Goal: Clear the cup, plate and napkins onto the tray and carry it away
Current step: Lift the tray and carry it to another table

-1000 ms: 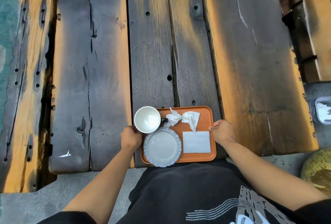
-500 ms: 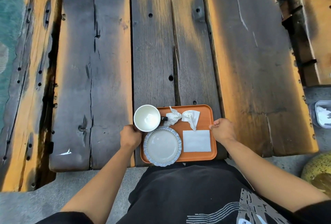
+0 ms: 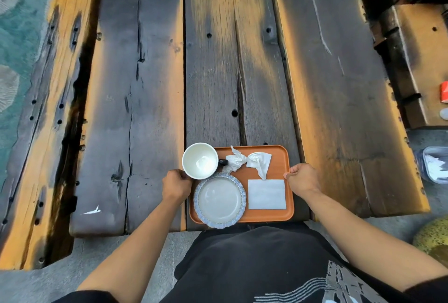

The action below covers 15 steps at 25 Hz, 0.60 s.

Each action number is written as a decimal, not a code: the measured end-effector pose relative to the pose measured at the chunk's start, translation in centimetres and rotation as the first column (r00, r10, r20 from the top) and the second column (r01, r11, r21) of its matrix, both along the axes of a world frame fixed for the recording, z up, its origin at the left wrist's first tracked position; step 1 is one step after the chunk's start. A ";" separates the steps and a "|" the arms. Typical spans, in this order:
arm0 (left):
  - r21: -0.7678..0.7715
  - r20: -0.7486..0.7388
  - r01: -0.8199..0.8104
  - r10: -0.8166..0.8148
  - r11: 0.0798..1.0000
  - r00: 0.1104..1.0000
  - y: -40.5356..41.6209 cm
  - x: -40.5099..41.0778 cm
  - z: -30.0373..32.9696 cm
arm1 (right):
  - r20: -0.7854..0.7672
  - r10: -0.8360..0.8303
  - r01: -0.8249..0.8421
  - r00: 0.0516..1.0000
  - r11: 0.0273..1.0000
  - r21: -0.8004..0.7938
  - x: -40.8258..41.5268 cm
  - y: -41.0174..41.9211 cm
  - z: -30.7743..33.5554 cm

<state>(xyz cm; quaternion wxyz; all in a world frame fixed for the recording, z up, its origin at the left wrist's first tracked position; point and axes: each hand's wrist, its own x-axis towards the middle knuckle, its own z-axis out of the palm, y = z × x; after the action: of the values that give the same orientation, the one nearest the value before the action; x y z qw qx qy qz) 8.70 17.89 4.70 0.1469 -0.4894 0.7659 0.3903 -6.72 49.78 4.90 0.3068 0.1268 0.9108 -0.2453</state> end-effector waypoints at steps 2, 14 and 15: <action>-0.006 -0.010 0.005 -0.005 1.000 1.000 -0.3 0.3 0.1 | -0.013 0.010 -0.010 1.000 1.000 0.003 0.2 -0.3 0.3; -0.009 -0.065 -0.014 0.013 1.000 0.998 -1.6 2.4 -0.3 | -0.045 0.053 -0.052 0.998 0.998 0.020 1.0 -2.0 1.6; -0.012 -0.065 -0.024 0.023 1.000 0.998 -1.6 2.8 -0.3 | -0.044 0.069 -0.068 0.997 0.997 0.023 1.0 -2.2 1.6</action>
<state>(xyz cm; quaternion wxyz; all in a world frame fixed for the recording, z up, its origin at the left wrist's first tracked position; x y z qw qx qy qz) 11.48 16.30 4.39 0.1142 -0.4863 0.7670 0.4028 -5.73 47.59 6.50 0.2934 0.0933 0.9238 -0.2277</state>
